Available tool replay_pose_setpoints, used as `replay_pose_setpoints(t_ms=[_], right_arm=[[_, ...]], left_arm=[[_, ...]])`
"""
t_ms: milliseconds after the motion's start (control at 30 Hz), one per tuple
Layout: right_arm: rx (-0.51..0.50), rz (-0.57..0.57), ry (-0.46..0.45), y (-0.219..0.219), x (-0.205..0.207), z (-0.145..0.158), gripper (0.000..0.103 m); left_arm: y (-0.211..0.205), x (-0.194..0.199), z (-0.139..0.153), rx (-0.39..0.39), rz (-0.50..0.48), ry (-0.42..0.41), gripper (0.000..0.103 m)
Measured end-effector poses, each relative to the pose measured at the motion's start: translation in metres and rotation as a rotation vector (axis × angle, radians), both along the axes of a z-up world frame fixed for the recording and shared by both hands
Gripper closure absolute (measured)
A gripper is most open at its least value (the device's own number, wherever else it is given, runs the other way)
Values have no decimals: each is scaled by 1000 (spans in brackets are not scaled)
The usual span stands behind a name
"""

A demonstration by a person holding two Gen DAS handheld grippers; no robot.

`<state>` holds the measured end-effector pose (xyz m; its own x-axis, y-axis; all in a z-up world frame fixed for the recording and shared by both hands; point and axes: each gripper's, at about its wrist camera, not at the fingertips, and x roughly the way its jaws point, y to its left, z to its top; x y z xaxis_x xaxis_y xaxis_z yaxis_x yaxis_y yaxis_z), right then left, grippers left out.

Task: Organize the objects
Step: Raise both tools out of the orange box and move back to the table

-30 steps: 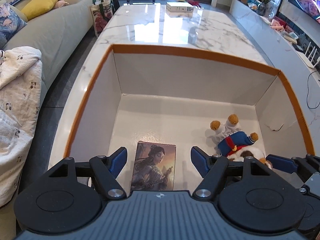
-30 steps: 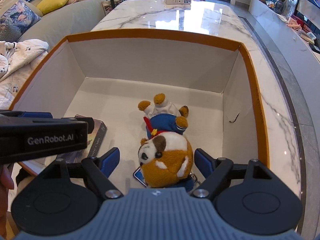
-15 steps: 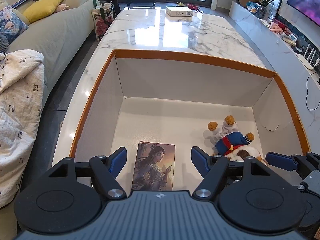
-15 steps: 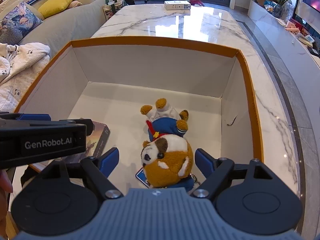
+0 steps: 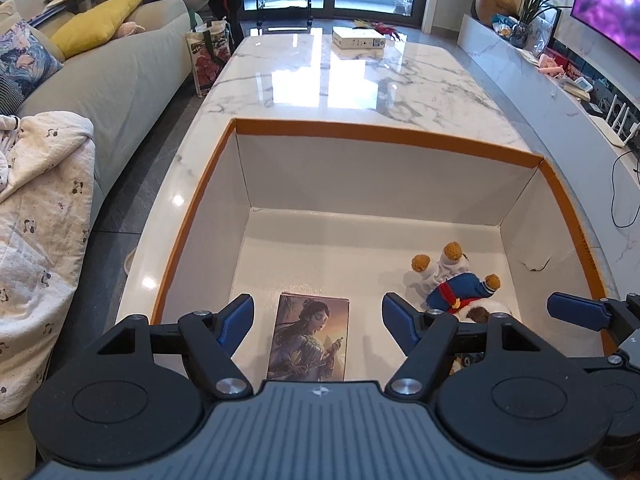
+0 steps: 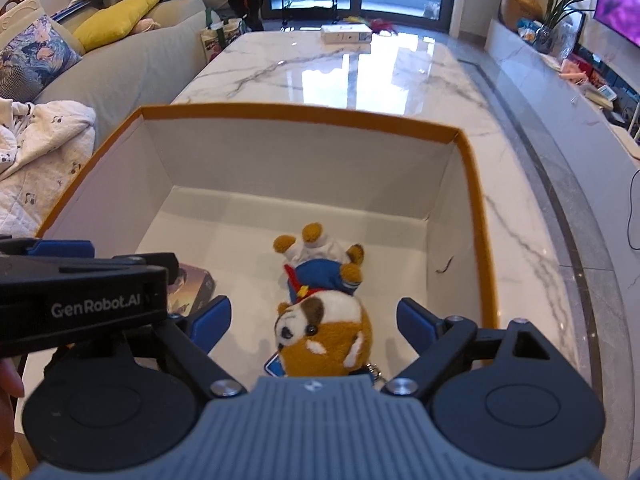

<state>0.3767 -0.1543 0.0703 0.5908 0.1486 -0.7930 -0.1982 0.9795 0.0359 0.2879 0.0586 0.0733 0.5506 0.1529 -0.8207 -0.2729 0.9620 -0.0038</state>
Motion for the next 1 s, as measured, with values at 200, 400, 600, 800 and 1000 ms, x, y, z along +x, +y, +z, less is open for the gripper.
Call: replay_pose_setpoints(t_ms=[200,400,600,800,1000], right_arm=[[-1,-13,-34,-4,-7,10,13],[-10,-28,-107,-5,-26,24,13],[-20,-20,-165,-4,-50,36,13],[-47,-6,-209,-7,-78,47,12],[-76,24,-265,-10,-116,60,11]], left_arm=[[-3,-8,11,13,6,-37,20],[-5,-22,20,14,26,-81,20],[-2,-46,30,-11,54,-122,20],[-4,-73,40,48,57,-155,17],[-7,-103,47,120,35,-176,17]])
